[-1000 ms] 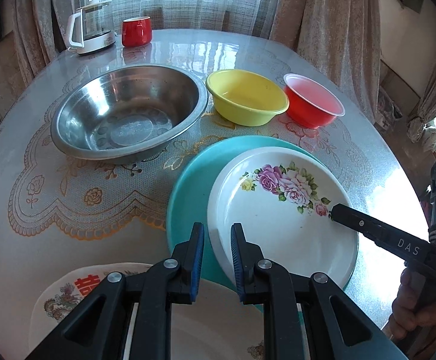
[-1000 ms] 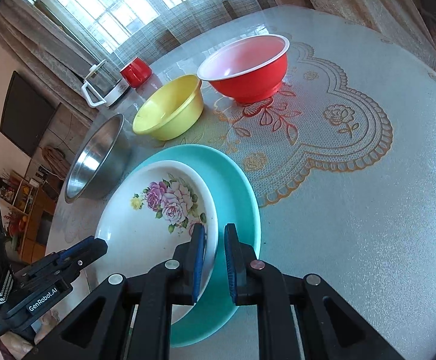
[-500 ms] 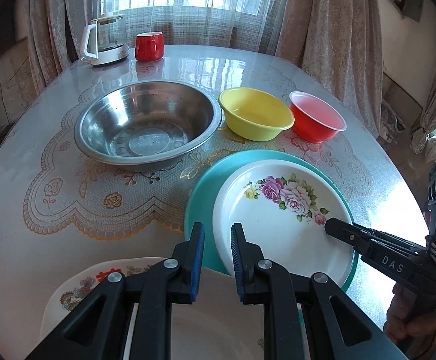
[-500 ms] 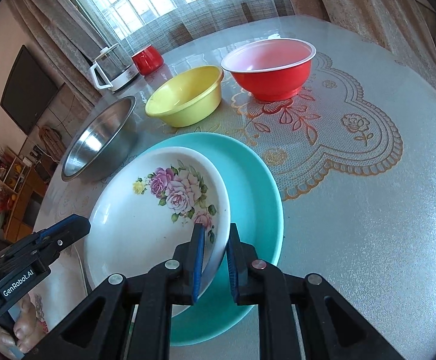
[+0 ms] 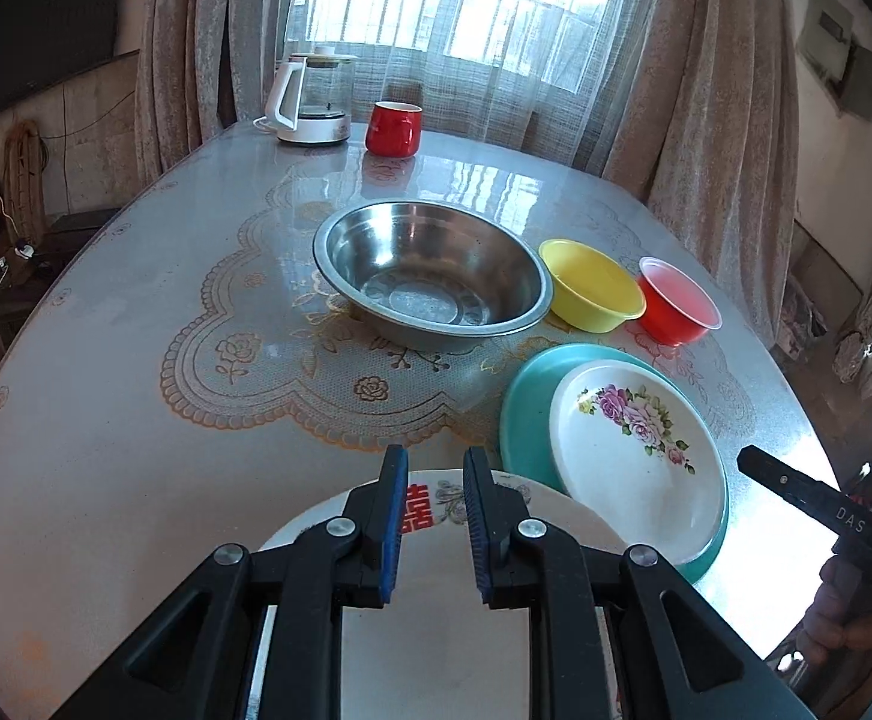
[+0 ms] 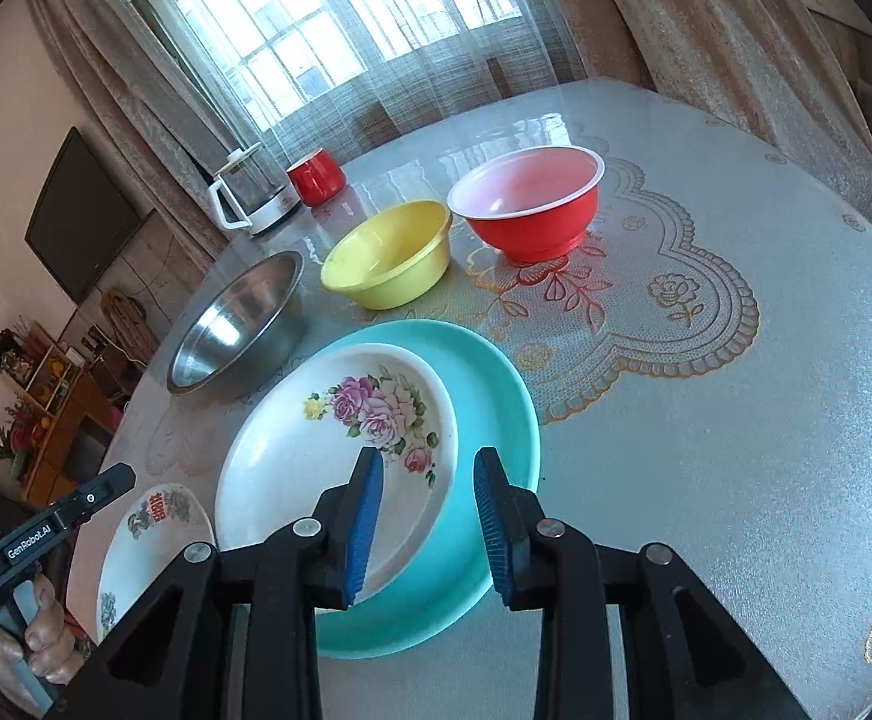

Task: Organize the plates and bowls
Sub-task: 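Grasp the large red-character plate rim with the left tool and lift it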

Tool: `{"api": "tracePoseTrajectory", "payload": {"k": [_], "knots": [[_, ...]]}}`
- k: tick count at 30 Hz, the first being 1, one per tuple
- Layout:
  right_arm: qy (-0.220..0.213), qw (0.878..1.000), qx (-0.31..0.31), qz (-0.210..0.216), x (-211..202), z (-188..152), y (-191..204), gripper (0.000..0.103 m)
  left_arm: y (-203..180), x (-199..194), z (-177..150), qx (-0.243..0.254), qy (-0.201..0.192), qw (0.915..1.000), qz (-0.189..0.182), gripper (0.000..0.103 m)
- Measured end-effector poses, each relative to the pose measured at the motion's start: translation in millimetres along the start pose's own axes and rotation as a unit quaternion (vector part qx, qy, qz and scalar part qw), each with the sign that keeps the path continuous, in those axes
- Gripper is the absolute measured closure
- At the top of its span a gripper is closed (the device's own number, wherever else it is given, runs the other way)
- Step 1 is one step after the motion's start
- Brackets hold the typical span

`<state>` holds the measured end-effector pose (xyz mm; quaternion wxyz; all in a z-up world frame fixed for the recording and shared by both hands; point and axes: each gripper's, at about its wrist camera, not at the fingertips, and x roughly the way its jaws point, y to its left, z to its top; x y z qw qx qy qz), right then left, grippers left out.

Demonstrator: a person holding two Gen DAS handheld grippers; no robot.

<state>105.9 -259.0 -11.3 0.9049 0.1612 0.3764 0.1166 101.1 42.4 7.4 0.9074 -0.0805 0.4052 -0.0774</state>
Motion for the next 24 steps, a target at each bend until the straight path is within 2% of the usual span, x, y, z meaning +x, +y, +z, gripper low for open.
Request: {"api": "tracePoseTrajectory", "payload": {"k": [5, 11, 18, 24], "knots": [[0.029, 0.992, -0.027, 0.118, -9.0, -10.9, 20.5, 0.071, 29.6, -14.9, -13.7, -0.019, -0.009, 0.9998, 0.002, 0.08], [0.089, 0.971, -0.055, 0.217, -5.9, -36.0, 46.2, 0.071, 60.5, -29.7, -32.4, -0.043, -0.017, 0.9989, 0.009, 0.08], [0.141, 0.96, -0.081, 0.23, 1.1, -68.1, 56.9, 0.071, 84.4, -43.3, -52.1, -0.06, -0.021, 0.998, -0.001, 0.074], [0.157, 0.96, -0.068, 0.221, 22.2, -82.2, 61.3, 0.071, 91.2, -39.9, -72.6, -0.073, -0.006, 0.9972, -0.016, 0.073]]}}
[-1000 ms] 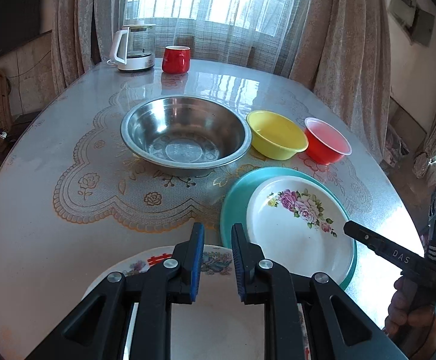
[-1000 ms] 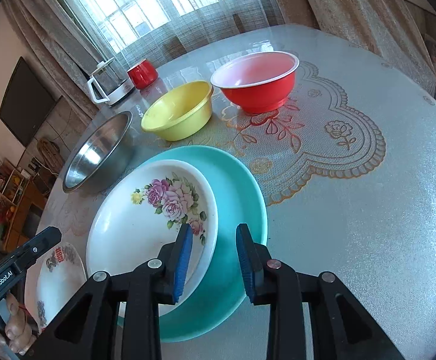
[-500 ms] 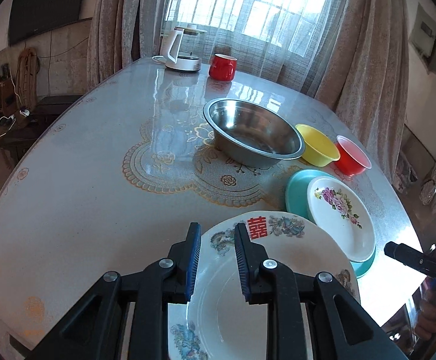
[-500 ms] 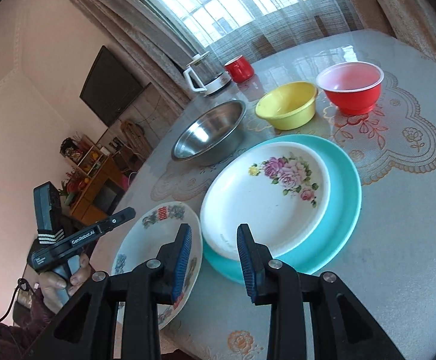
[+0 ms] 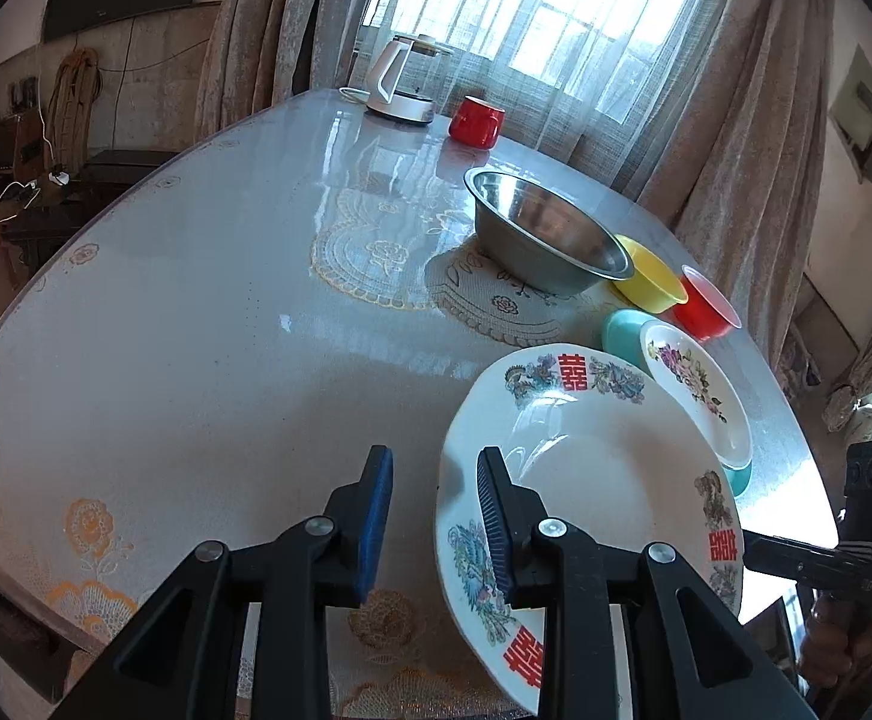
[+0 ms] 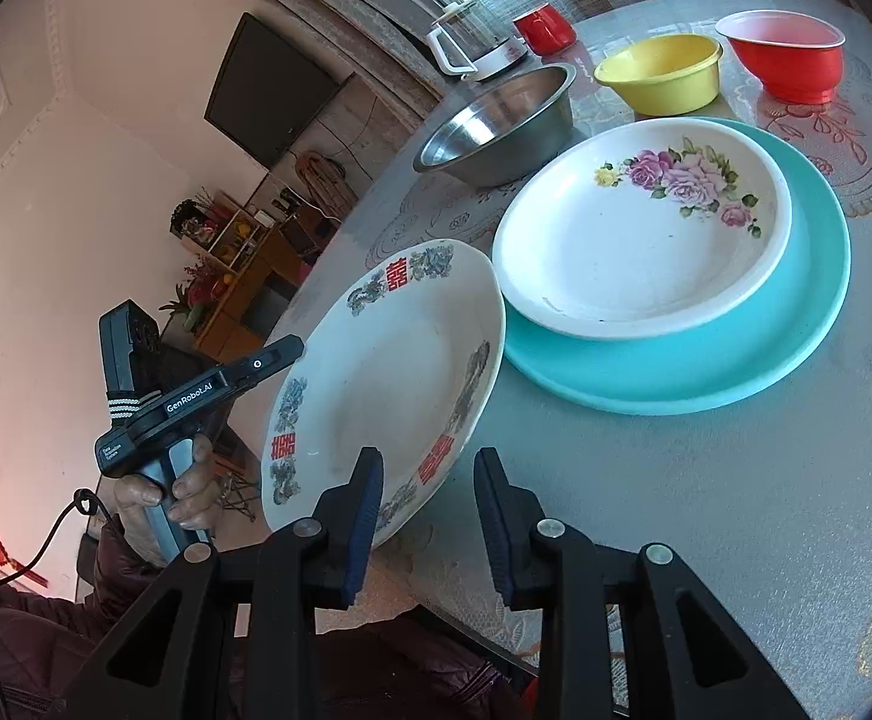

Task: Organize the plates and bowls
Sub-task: 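Grasp the large red-character plate rim with the left tool and lift it, then carry the large plate with the left tool onto the flowered plate, release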

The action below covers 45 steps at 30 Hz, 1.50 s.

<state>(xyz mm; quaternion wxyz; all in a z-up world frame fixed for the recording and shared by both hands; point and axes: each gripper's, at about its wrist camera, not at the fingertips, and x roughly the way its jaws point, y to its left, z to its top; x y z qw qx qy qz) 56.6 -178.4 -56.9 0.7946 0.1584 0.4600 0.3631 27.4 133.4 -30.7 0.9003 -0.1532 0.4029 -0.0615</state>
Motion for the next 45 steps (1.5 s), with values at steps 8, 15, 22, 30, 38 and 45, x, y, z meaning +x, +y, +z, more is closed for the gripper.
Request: {"api": "tracePoseTrajectory", "payload": {"k": [8, 15, 22, 30, 38, 45], "knots": [[0.004, 0.999, -0.033, -0.04, 27.5, 3.2, 11.5, 0.078, -5.9, 15.2, -10.6, 0.002, 0.021, 0.9996, -0.02, 0.074], [0.002, 0.997, -0.051, -0.057, 32.7, -0.8, 13.6, 0.081, -13.9, 26.1, -11.9, 0.022, 0.023, 0.9994, -0.016, 0.074], [0.002, 0.994, -0.07, -0.085, 32.2, -0.3, 21.3, 0.08, -11.0, 20.0, -16.3, 0.029, 0.02, 0.9992, -0.021, 0.076], [-0.005, 0.992, -0.085, -0.097, 28.2, 5.0, 24.8, 0.079, -16.2, 13.1, -18.7, 0.046, 0.008, 0.9987, -0.021, 0.077], [-0.008, 0.989, -0.107, -0.103, 27.0, 9.0, 34.1, 0.079, -13.9, 7.0, -18.8, 0.042, -0.007, 0.9988, -0.022, 0.077], [-0.015, 0.988, -0.113, -0.101, 20.8, 11.2, 38.8, 0.079, -19.5, 0.3, -14.4, 0.048, -0.021, 0.9982, -0.028, 0.077]]}}
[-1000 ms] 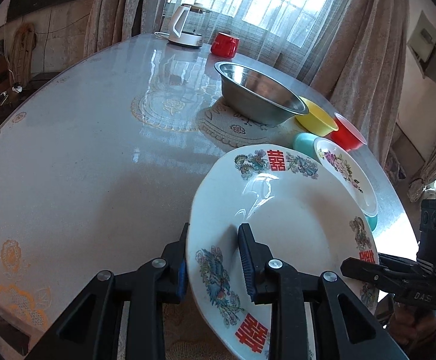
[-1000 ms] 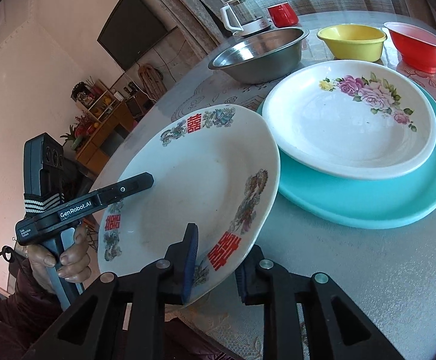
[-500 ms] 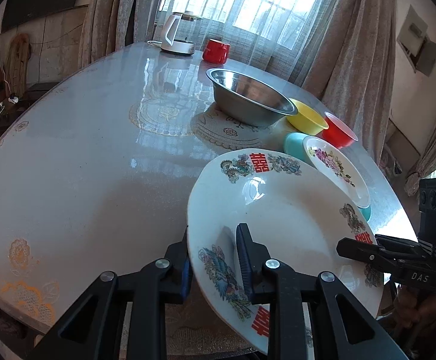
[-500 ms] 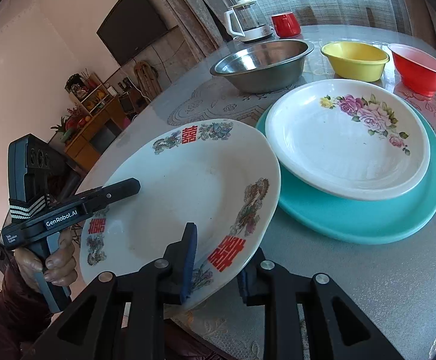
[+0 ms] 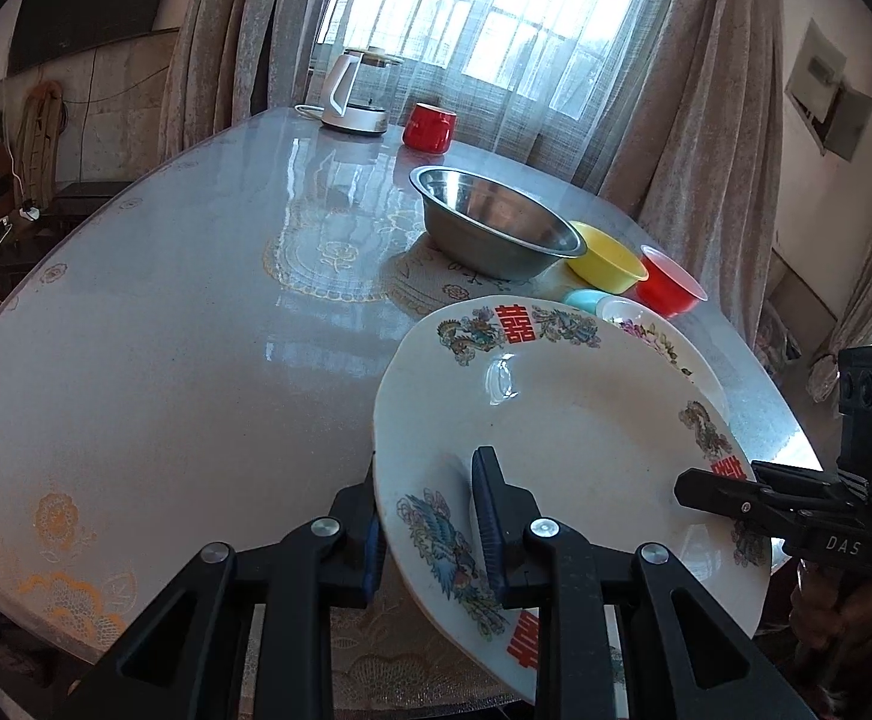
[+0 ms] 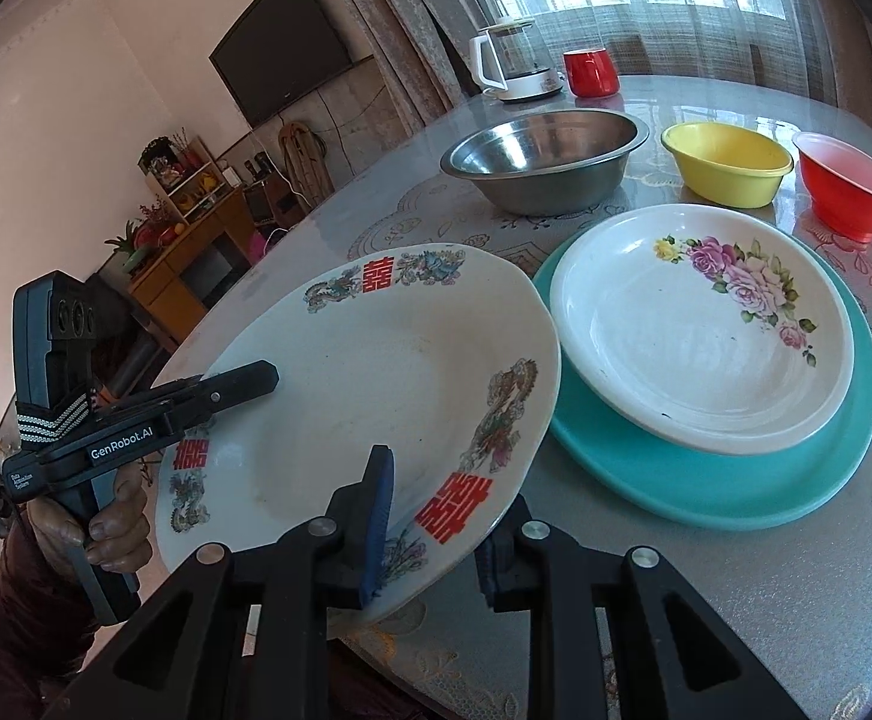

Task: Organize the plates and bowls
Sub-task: 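Carry the large plate with the left tool onto the flowered plate, release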

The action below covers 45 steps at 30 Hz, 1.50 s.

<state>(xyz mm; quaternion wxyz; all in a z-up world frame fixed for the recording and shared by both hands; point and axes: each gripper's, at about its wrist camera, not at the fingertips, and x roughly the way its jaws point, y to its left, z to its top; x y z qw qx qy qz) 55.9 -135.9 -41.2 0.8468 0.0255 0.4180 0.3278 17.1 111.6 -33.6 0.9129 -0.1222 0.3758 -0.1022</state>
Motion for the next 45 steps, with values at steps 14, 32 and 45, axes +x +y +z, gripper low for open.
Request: {"api": "tracePoseTrajectory", "payload": {"k": [14, 32, 45], "knots": [[-0.035, 0.999, 0.013, -0.032, -33.6, 10.0, -20.6, 0.079, -35.5, 17.1, 29.1, 0.033, -0.006, 0.9991, -0.025, 0.077], [-0.058, 0.991, 0.052, -0.112, -60.4, 31.6, -79.4, 0.078, -94.2, 78.5, 68.0, 0.065, 0.014, 0.9965, -0.052, 0.077], [-0.061, 0.984, 0.074, -0.152, -50.1, 34.8, -107.8, 0.076, -107.9, 104.5, 72.0, 0.076, 0.026, 0.9958, -0.044, 0.077]]}}
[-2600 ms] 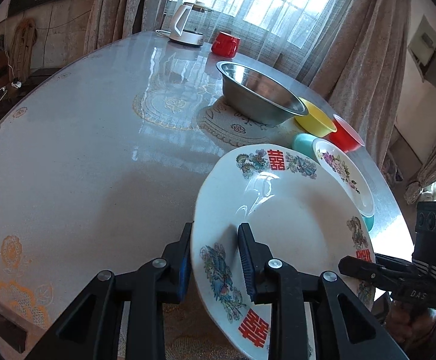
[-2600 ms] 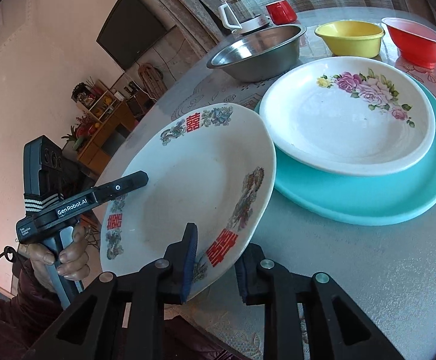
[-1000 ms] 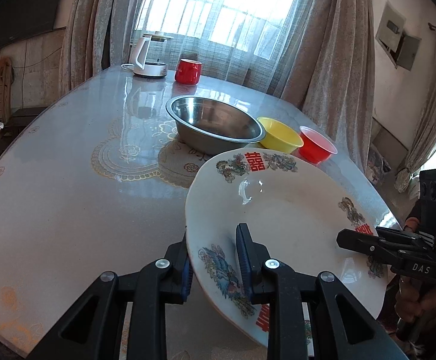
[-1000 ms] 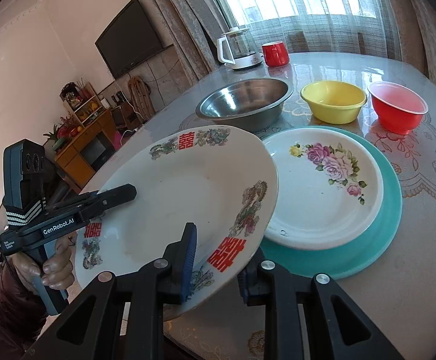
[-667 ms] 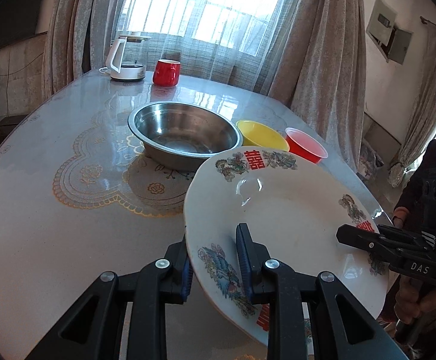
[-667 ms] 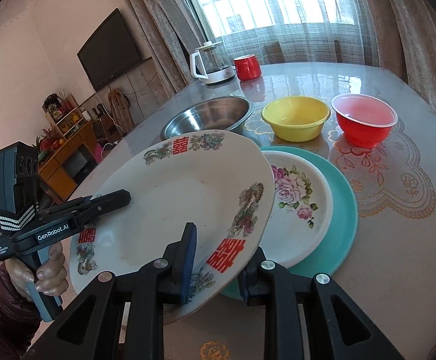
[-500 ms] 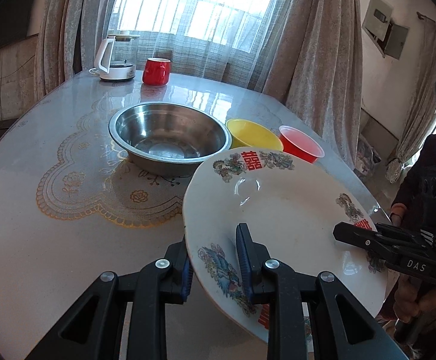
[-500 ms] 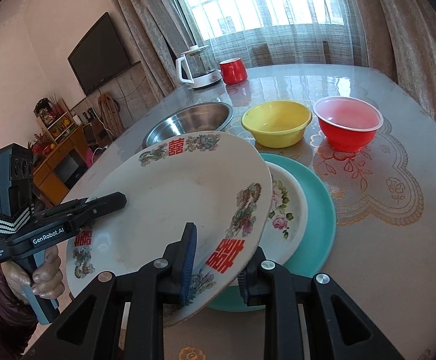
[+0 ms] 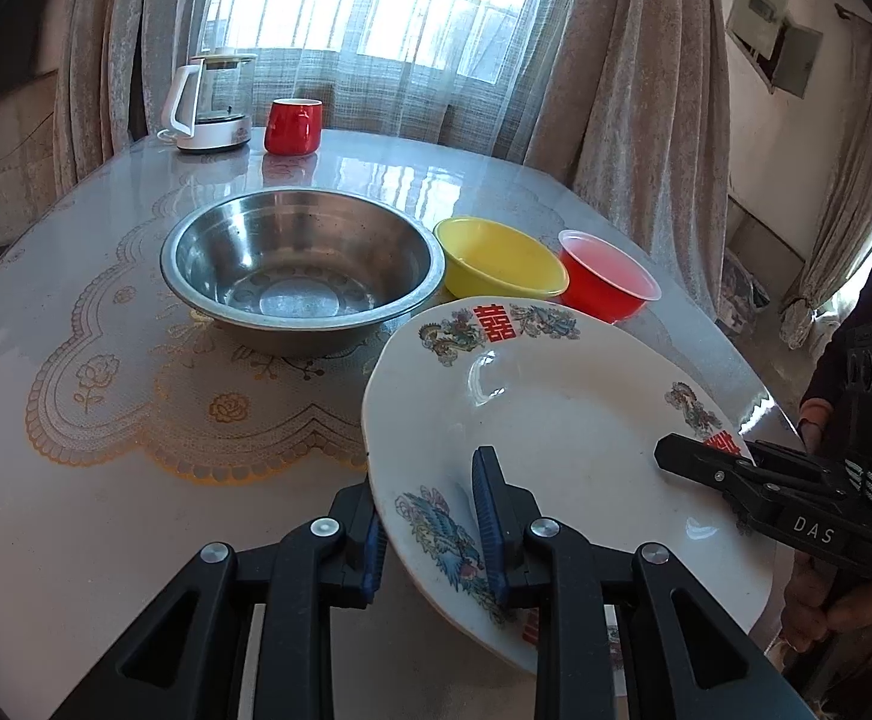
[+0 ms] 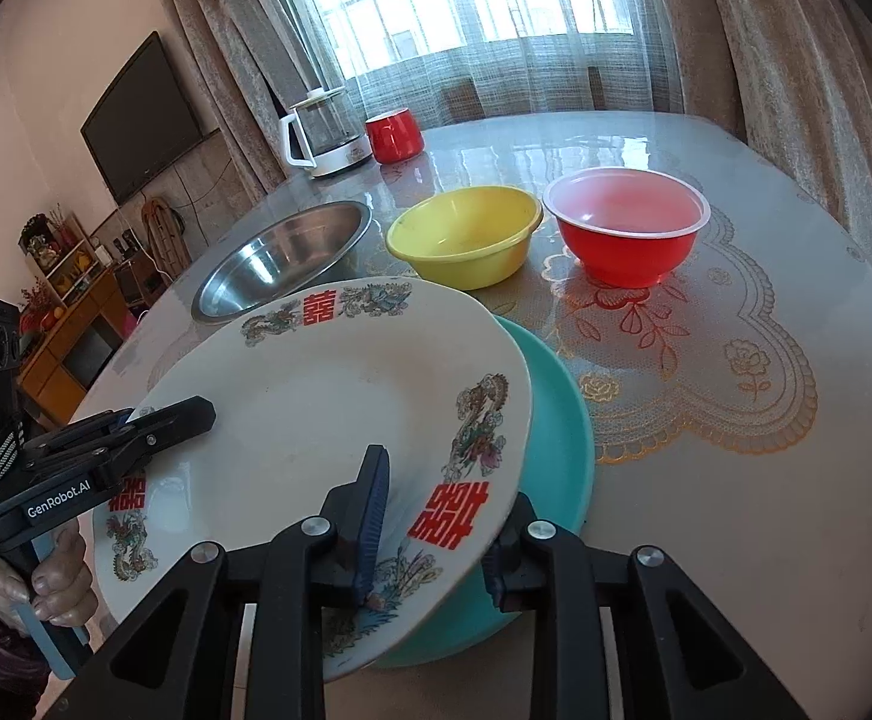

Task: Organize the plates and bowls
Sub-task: 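Carry the large plate with the left tool onto the flowered plate, release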

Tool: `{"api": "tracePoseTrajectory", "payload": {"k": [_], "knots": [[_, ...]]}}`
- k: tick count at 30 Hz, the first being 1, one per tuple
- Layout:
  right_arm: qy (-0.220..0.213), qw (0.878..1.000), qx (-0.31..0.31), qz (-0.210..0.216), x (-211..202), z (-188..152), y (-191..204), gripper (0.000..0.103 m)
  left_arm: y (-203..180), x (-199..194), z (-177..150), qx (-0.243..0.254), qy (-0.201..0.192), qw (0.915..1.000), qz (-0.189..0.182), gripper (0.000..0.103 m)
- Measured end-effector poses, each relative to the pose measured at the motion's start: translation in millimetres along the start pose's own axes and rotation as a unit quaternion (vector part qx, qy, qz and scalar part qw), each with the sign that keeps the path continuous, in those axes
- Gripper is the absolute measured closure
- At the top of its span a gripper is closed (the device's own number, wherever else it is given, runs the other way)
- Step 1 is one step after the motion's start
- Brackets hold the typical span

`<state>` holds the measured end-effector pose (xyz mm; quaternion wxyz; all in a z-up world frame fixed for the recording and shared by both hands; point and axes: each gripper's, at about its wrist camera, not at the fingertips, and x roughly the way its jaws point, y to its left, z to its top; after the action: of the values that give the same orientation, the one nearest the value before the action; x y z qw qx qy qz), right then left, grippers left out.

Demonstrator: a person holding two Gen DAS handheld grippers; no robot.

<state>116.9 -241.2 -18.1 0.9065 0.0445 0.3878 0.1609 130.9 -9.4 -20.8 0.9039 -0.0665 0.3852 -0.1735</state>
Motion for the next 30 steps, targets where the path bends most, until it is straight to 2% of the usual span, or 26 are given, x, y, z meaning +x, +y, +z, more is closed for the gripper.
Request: {"api": "tracePoseTrajectory", "payload": {"k": [3, 9, 15, 19, 30], "knots": [[-0.002, 1.0, -0.002, 0.0, 0.7, -0.5, 0.2, 0.076, -2.6, -0.1, -1.3, 0.013, -0.004, 0.9999, 0.01, 0.077], [-0.006, 1.0, 0.005, -0.009, 1.0, 1.4, 0.1, 0.076, -4.1, 3.3, 1.1, 0.008, 0.0, 0.9999, 0.013, 0.076], [-0.012, 0.999, 0.011, -0.04, -1.8, 0.0, -3.7, 0.076, -7.2, 11.8, -3.2, 0.002, 0.017, 0.9999, -0.001, 0.075], [0.001, 0.999, 0.026, -0.045, 4.8, -7.2, -11.4, 0.076, -16.9, 13.7, -5.1, 0.025, 0.013, 0.9994, 0.021, 0.076], [-0.005, 0.998, 0.036, -0.059, 1.9, -10.7, -8.2, 0.076, -18.3, 11.3, -9.0, 0.021, 0.009, 0.9991, 0.036, 0.075]]}}
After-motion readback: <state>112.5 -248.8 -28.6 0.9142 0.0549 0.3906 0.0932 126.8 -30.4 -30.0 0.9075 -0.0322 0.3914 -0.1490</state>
